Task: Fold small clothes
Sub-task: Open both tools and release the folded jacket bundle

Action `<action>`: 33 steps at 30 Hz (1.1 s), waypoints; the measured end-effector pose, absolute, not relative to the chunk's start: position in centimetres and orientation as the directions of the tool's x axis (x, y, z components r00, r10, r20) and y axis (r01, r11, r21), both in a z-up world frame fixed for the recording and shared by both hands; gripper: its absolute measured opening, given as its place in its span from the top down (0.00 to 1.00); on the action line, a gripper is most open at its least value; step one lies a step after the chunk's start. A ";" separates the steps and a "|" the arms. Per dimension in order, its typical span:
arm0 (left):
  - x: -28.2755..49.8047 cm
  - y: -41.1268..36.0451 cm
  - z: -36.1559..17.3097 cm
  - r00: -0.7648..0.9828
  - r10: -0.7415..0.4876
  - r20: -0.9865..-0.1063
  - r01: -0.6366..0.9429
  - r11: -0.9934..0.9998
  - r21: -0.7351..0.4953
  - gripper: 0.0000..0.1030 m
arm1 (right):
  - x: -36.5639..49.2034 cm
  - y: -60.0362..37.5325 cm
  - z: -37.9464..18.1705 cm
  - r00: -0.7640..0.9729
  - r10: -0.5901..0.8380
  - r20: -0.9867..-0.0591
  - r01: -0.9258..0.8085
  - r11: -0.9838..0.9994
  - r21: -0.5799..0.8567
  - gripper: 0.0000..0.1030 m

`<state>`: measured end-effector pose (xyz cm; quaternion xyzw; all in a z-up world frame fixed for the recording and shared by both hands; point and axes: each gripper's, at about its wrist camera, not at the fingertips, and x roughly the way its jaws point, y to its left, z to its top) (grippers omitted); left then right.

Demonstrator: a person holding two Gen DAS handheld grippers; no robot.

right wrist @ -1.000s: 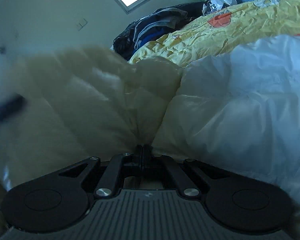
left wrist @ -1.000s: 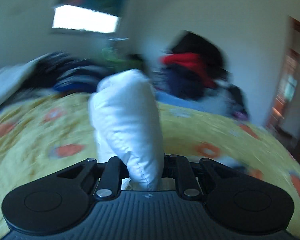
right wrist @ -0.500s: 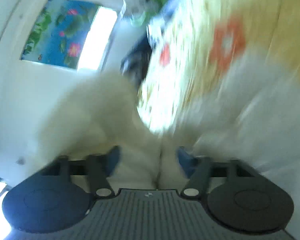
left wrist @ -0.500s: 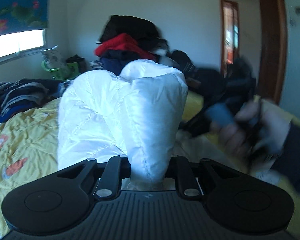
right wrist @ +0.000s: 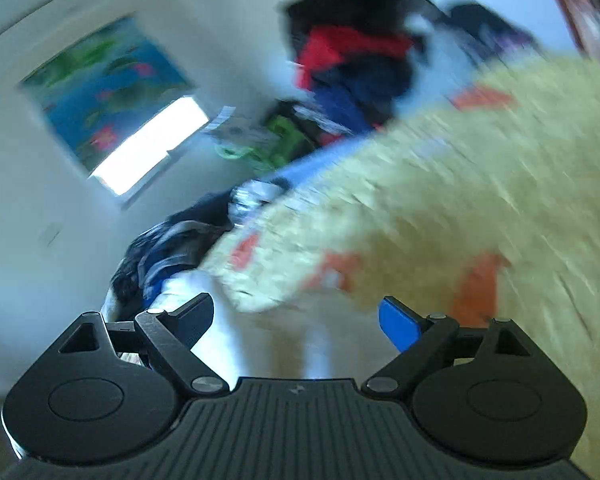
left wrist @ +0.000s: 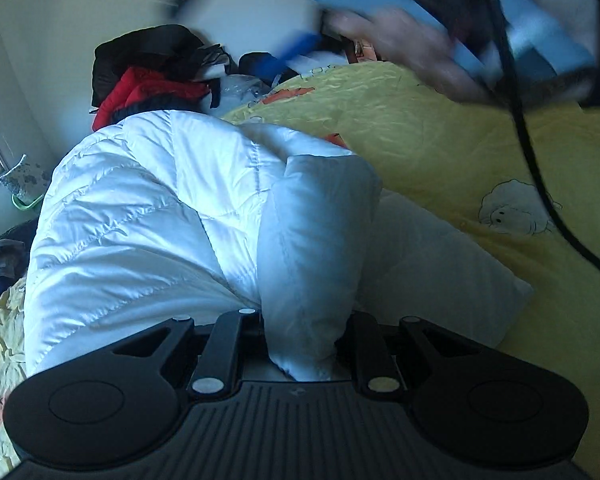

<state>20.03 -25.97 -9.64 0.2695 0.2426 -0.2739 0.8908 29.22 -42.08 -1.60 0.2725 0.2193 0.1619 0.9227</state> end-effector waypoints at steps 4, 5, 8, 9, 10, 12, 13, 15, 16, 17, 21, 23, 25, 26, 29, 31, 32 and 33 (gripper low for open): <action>19.2 -27.0 -9.5 0.747 -0.344 -0.568 0.609 0.697 0.378 0.85 | 31.7 -36.3 0.3 0.696 0.645 -0.315 -0.456 0.736 0.500 0.04; 19.2 -27.1 -9.7 0.752 -0.342 -0.564 0.606 0.695 0.387 0.85 | 32.8 -35.0 -0.1 0.651 0.676 -0.345 -0.486 0.721 0.494 0.05; 18.7 -27.6 -10.5 0.769 -0.338 -0.543 0.599 0.678 0.426 0.85 | 36.4 -32.9 -2.9 0.611 0.613 -0.501 -0.436 0.789 0.433 0.12; 18.5 -27.7 -10.7 0.775 -0.339 -0.534 0.597 0.670 0.441 0.85 | 37.3 -32.8 -4.0 0.625 0.564 -0.540 -0.412 0.825 0.386 0.15; 18.4 -27.8 -10.9 0.780 -0.340 -0.526 0.596 0.661 0.456 0.85 | 37.8 -33.3 -5.2 0.640 0.534 -0.552 -0.396 0.845 0.359 0.18; 18.4 -28.0 -11.0 0.777 -0.343 -0.528 0.599 0.661 0.452 0.86 | 37.4 -34.2 -7.4 0.661 0.543 -0.518 -0.391 0.838 0.380 0.17; 18.5 -28.0 -11.0 0.774 -0.348 -0.529 0.602 0.665 0.443 0.87 | 36.8 -34.2 -8.2 0.673 0.538 -0.508 -0.391 0.842 0.373 0.16; 18.4 -28.0 -11.2 0.772 -0.357 -0.525 0.606 0.663 0.440 0.87 | 35.9 -33.7 -9.2 0.690 0.514 -0.510 -0.402 0.858 0.320 0.16; 18.5 -28.0 -11.3 0.773 -0.360 -0.522 0.606 0.663 0.440 0.87 | 35.6 -34.0 -9.6 0.691 0.514 -0.508 -0.400 0.858 0.323 0.16; 18.5 -28.0 -11.4 0.774 -0.362 -0.519 0.605 0.664 0.439 0.87 | 35.9 -34.6 -10.3 0.689 0.525 -0.499 -0.394 0.850 0.350 0.16; 18.5 -27.7 -11.3 0.782 -0.364 -0.506 0.596 0.676 0.434 0.86 | 35.6 -35.0 -11.5 0.680 0.546 -0.490 -0.383 0.834 0.397 0.16; 18.0 -27.4 -10.7 0.786 -0.365 -0.500 0.591 0.683 0.430 0.82 | 35.5 -34.8 -11.3 0.678 0.544 -0.494 -0.382 0.836 0.395 0.16; 17.4 -26.7 -10.0 0.784 -0.376 -0.493 0.597 0.671 0.439 0.80 | 35.2 -35.1 -10.9 0.673 0.559 -0.484 -0.381 0.823 0.421 0.15; 16.9 -26.1 -9.8 0.783 -0.391 -0.484 0.604 0.667 0.437 0.76 | 35.5 -35.4 -10.6 0.666 0.570 -0.482 -0.373 0.813 0.446 0.15; 15.6 -24.6 -9.2 0.792 -0.412 -0.451 0.602 0.652 0.462 0.42 | 34.4 -38.3 -8.7 0.685 0.601 -0.412 -0.262 0.731 0.630 0.13; 14.9 -23.8 -9.0 0.816 -0.404 -0.413 0.574 0.653 0.494 0.15 | 33.2 -40.0 -7.0 0.720 0.602 -0.347 -0.218 0.670 0.710 0.10; 14.4 -23.4 -8.8 0.831 -0.404 -0.383 0.555 0.658 0.510 0.14 | 32.3 -40.5 -5.9 0.737 0.597 -0.316 -0.228 0.660 0.716 0.07; 13.8 -22.9 -8.4 0.838 -0.412 -0.357 0.545 0.660 0.518 0.14 | 31.2 -40.6 -4.6 0.756 0.590 -0.285 -0.252 0.663 0.705 0.07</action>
